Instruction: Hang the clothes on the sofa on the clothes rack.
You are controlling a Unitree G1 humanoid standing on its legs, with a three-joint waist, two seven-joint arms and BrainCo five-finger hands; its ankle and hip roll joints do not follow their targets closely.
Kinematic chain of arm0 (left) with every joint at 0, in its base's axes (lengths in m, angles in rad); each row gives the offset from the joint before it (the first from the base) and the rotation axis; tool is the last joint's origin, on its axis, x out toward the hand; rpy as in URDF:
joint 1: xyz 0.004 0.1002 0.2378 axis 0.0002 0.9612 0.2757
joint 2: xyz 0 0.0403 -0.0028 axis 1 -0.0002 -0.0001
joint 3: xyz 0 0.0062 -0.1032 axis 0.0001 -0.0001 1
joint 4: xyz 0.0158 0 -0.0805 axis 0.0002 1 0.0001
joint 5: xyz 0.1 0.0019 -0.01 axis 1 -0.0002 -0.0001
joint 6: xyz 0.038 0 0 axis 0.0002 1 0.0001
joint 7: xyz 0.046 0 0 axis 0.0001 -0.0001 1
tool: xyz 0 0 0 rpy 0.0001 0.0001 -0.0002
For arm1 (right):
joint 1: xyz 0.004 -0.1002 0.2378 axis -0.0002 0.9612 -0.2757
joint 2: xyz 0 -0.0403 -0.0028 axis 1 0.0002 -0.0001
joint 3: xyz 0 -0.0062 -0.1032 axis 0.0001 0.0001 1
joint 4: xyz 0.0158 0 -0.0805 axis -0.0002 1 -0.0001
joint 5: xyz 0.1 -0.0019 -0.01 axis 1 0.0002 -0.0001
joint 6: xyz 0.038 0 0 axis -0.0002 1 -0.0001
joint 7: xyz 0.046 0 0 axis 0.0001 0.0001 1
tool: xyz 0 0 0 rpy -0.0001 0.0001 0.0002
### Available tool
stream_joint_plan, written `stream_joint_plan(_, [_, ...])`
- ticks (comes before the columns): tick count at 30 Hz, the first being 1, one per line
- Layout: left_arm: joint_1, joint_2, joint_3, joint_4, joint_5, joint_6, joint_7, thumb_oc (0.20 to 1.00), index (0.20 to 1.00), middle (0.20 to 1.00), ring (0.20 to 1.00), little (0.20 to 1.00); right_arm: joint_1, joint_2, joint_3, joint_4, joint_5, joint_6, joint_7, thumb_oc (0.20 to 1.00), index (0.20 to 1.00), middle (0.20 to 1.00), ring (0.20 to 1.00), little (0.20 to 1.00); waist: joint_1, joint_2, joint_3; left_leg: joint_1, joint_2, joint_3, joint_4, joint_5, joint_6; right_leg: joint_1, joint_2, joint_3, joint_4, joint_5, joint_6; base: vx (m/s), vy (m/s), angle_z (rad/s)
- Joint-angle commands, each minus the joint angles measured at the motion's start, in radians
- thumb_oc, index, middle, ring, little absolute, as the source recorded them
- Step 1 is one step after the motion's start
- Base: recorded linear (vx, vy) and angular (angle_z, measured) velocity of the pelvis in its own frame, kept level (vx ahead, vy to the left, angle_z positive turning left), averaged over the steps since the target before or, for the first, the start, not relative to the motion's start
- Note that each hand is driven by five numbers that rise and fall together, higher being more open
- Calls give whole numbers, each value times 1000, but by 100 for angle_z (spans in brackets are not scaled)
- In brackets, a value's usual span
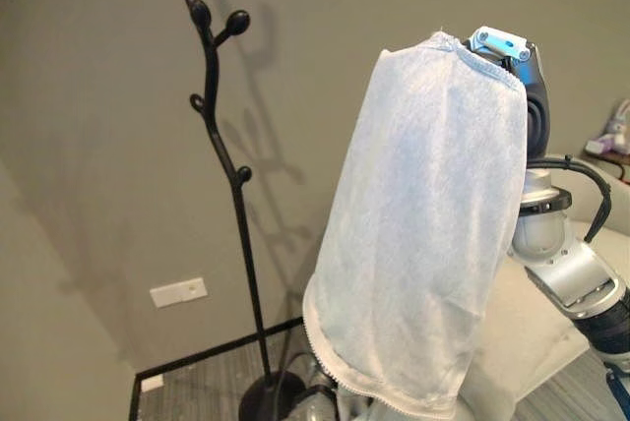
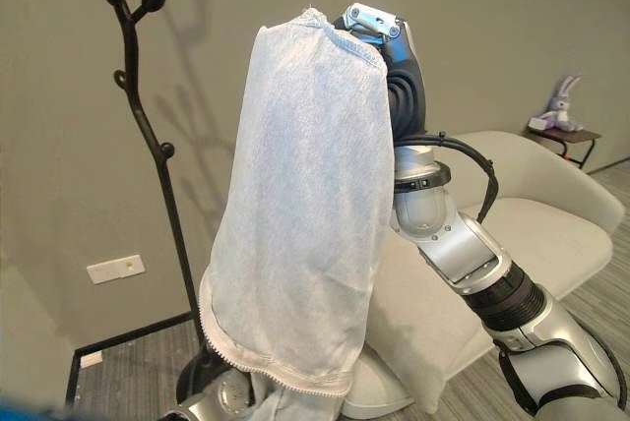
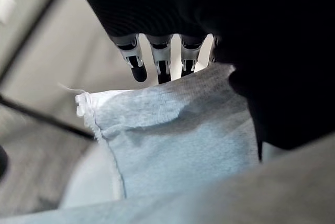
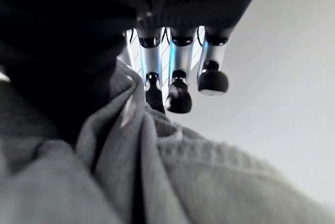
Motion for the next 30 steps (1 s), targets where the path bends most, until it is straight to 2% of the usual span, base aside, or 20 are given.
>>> stream_joint_plan(1, [-73, -24, -38, 37, -84, -41, -66, 1000, 1000, 1000, 1000, 1000, -147, 34, -24, 58, 64, -12, -37, 200, 200, 200, 200, 200, 23, -53, 8, 77, -28, -23, 11, -149, 51, -7, -35, 101, -6, 73, 58, -10, -4, -14])
stream_joint_plan(2, [-70, -38, -47, 47, -103, -38, -85, 925, 925, 925, 925, 925, -147, 39, -22, 61, 68, -6, -39, 200, 200, 200, 200, 200, 20, -49, 8, 78, -27, -22, 11, -150, 51, -7, -35, 101, -5, 72, 58, -14, -10, -15])
stream_joint_plan(3, [-68, -56, -50, 61, -141, -36, -103, 489, 489, 489, 489, 489, -148, 44, -20, 64, 66, 1, -42, 200, 200, 200, 200, 200, 17, -47, 9, 79, -26, -21, 11, -150, 51, -7, -34, 100, -3, 71, 57, -12, -9, -11])
stream_joint_plan(4, [-70, -64, -53, 67, -158, -34, -109, 489, 489, 489, 489, 489, -147, 47, -20, 66, 62, 8, -43, 200, 200, 200, 200, 200, 15, -44, 9, 79, -26, -21, 11, -149, 50, -7, -34, 100, -2, 70, 56, -16, -13, -4])
stream_joint_plan(5, [-74, -74, -51, 73, -189, -34, -116, 200, 200, 200, 200, 200, -150, 50, -20, 67, 58, 14, -47, 200, 200, 200, 200, 200, 12, -42, 9, 78, -25, -21, 11, -148, 50, -7, -33, 100, -1, 69, 55, 0, 0, 0])
stream_joint_plan(8, [-72, -81, -35, 58, -273, -34, -122, 200, 200, 200, 200, 200, -162, 43, -15, 83, 58, 27, -57, 200, 200, 200, 200, 200, 8, -32, 9, 77, -24, -23, 11, -147, 49, -6, -32, 99, 1, 66, 53, 0, 0, 0])
stream_joint_plan(14, [-73, -62, -13, 50, -276, -37, -101, 200, 200, 200, 200, 200, -163, 30, -24, 96, 46, 34, -63, 200, 200, 200, 200, 200, 10, -24, 8, 73, -24, -30, 11, -143, 48, -3, -35, 92, 2, 64, 49, 0, 0, 0])
stream_joint_plan(21, [-37, -43, 22, -24, -391, -54, -120, 200, 200, 200, 200, 200, -145, 11, -55, 120, 2, 59, -83, 200, 200, 200, 200, 200, 28, -21, 10, 62, -29, -46, 11, -139, 52, 5, -44, 76, 2, 65, 48, -10, 0, 4])
stream_joint_plan(26, [15, -8, 47, -133, -519, -77, -151, 200, 200, 200, 200, 200, -160, -6, -72, 143, -29, 87, -103, 200, 200, 200, 200, 200, 44, -20, 10, 53, -34, -58, 11, -137, 55, 10, -54, 64, -3, 68, 48, -10, 4, 11])
stream_joint_plan(28, [51, 30, 65, -257, -619, -102, -180, 200, 200, 200, 200, 200, -178, -20, -81, 153, -65, 106, -114, 200, 200, 200, 200, 200, 57, -17, 11, 47, -38, -66, 11, -137, 59, 13, -60, 57, -7, 74, 51, -7, 10, 5])
stream_joint_plan(30, [64, 52, 67, -306, -637, -105, -191, 200, 200, 200, 200, 200, -186, -25, -86, 162, -79, 115, -118, 200, 200, 200, 200, 200, 61, -17, 12, 44, -40, -70, 11, -136, 61, 15, -63, 54, -10, 77, 53, -7, 10, 4])
